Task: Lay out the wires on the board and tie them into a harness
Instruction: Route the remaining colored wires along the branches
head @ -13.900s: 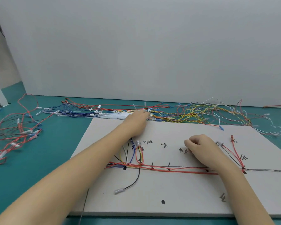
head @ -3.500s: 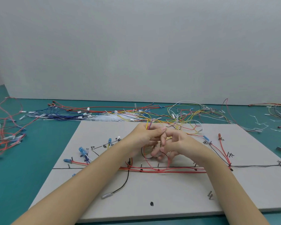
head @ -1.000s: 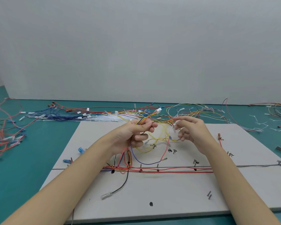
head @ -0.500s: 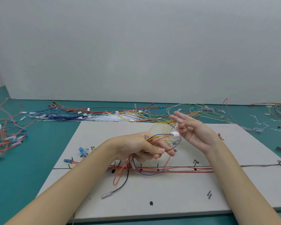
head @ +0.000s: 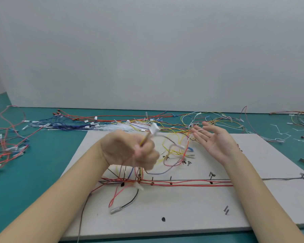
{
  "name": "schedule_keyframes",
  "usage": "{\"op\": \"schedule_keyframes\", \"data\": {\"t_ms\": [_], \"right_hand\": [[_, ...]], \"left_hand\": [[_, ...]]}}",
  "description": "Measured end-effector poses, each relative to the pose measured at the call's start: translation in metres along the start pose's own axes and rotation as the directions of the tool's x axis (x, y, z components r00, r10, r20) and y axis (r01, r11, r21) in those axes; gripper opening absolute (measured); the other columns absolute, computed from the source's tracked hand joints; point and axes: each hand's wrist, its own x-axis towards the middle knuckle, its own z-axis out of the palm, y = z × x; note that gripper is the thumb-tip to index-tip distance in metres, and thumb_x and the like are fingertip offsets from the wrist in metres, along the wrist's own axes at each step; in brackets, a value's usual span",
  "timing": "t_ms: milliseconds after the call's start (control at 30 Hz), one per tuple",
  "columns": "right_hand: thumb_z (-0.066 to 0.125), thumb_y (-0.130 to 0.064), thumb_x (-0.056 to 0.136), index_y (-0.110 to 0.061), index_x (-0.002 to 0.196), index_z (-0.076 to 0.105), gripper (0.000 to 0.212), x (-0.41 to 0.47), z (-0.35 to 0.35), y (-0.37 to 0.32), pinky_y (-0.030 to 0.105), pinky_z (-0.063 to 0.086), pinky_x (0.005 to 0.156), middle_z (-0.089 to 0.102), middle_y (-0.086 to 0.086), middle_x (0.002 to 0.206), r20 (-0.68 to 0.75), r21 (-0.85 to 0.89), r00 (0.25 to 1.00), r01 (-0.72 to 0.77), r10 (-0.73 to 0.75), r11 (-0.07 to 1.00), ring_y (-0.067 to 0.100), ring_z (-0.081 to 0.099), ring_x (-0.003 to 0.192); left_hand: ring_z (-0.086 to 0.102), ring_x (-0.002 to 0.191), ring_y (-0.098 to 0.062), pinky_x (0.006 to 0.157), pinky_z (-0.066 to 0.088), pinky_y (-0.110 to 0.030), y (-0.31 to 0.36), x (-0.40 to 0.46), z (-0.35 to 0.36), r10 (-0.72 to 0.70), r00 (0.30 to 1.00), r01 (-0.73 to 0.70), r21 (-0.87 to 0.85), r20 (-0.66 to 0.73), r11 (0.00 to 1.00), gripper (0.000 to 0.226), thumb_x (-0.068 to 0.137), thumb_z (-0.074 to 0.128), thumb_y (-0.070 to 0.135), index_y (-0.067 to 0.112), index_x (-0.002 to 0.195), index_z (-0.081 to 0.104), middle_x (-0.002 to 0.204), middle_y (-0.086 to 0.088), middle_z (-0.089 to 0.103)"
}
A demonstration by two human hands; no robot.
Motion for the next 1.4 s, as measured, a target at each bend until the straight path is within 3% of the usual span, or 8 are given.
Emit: {"op": "schedule_keyframes", "data": {"t_ms": [200, 600, 700, 867, 967, 1067, 1267, 1400], "right_hand": [[0.052, 0.003, 0.089, -0.008, 0.123, 0.050, 0.036, 0.001, 0.002, 0.003, 0.033, 0.054, 0.086, 0.059, 0.020, 0.124, -0.026, -0.175, 0.997, 0.066, -0.071, 0.982, 0.029, 0.065, 0.107], [0.046, -0.001, 0.091, -0.002, 0.121, 0.050, 0.030, -0.001, 0.000, -0.005, 0.035, 0.050, 0.093, 0.050, 0.020, 0.120, -0.123, 0.176, 0.992, 0.023, -0.001, 0.984, 0.032, 0.059, 0.109], [0.046, -0.002, 0.090, -0.004, 0.086, 0.051, 0.007, 0.001, -0.003, -0.006, 0.027, 0.049, 0.068, 0.052, 0.015, 0.099, -0.220, -0.018, 0.975, 0.013, -0.017, 1.000, 0.023, 0.058, 0.080], [0.054, -0.015, 0.084, -0.011, 0.105, 0.052, 0.021, 0.002, -0.008, -0.002, 0.028, 0.037, 0.057, 0.054, 0.008, 0.093, -0.418, -0.640, 0.881, -0.113, -0.221, 0.760, 0.021, 0.051, 0.062], [0.056, -0.019, 0.083, -0.021, 0.117, 0.051, 0.034, -0.001, -0.010, 0.002, 0.033, 0.040, 0.074, 0.055, 0.005, 0.107, -0.257, -0.898, 0.803, 0.008, -0.539, 0.440, 0.023, 0.055, 0.086], [0.057, -0.009, 0.083, -0.020, 0.095, 0.065, 0.018, -0.011, 0.010, 0.005, 0.028, 0.040, 0.062, 0.062, -0.001, 0.081, 0.038, -0.858, 0.796, 0.336, -0.605, 0.389, 0.009, 0.055, 0.067], [0.077, -0.028, 0.078, -0.032, 0.086, 0.075, 0.009, -0.037, 0.051, 0.036, 0.016, 0.042, 0.054, 0.070, -0.008, 0.080, 0.458, -0.826, 0.883, 0.465, -0.100, 0.320, 0.000, 0.049, 0.056], [0.075, -0.030, 0.079, -0.031, 0.091, 0.075, 0.012, -0.039, 0.056, 0.054, 0.016, 0.037, 0.067, 0.064, -0.014, 0.088, 0.508, -0.861, 0.859, 0.508, 0.060, 0.012, -0.005, 0.055, 0.080]], "left_hand": [[0.028, 0.057, -0.011, 0.060, 0.035, -0.022, 0.019, -0.037, -0.008, 0.071, 0.985, -0.084, -0.073, -0.159, 0.994, 0.027, 0.093, 0.060, 0.030, 0.019, 0.073, 0.046, 0.066, 0.004, 0.030], [0.014, 0.050, -0.006, 0.044, 0.015, -0.020, 0.031, -0.068, 0.008, 0.130, 0.936, -0.246, -0.344, -0.327, 0.906, 0.037, 0.107, 0.031, 0.022, 0.000, 0.085, 0.051, 0.074, -0.004, 0.033], [0.021, 0.051, -0.009, 0.046, 0.021, -0.022, 0.035, -0.069, 0.008, 0.187, 0.890, -0.336, -0.322, -0.416, 0.885, 0.037, 0.106, 0.034, 0.025, -0.003, 0.094, 0.055, 0.073, -0.003, 0.033], [0.027, 0.067, -0.021, 0.067, 0.036, -0.034, 0.039, -0.071, 0.001, 0.233, 0.845, -0.422, -0.330, -0.482, 0.844, 0.047, 0.102, 0.042, 0.033, -0.005, 0.078, 0.057, 0.068, -0.005, 0.029], [0.030, 0.062, -0.017, 0.061, 0.035, -0.027, 0.037, -0.070, 0.004, 0.248, 0.766, -0.341, -0.047, -0.593, 0.939, 0.038, 0.091, 0.059, 0.036, 0.011, 0.063, 0.058, 0.063, 0.002, 0.031], [0.028, 0.059, -0.014, 0.056, 0.030, -0.024, 0.038, -0.069, 0.009, 0.272, 0.703, -0.249, 0.131, -0.657, 0.960, 0.030, 0.080, 0.069, 0.034, 0.016, 0.061, 0.055, 0.063, 0.006, 0.034], [0.029, 0.058, -0.016, 0.053, 0.026, -0.027, 0.040, -0.055, 0.013, 0.257, 0.763, -0.141, 0.236, -0.593, 0.962, 0.024, 0.068, 0.071, 0.027, 0.009, 0.065, 0.056, 0.063, 0.002, 0.031], [0.026, 0.059, -0.017, 0.054, 0.021, -0.030, 0.038, -0.055, 0.014, 0.218, 0.844, -0.127, 0.213, -0.489, 0.969, 0.019, 0.066, 0.066, 0.023, 0.006, 0.068, 0.057, 0.063, 0.000, 0.031]]}}
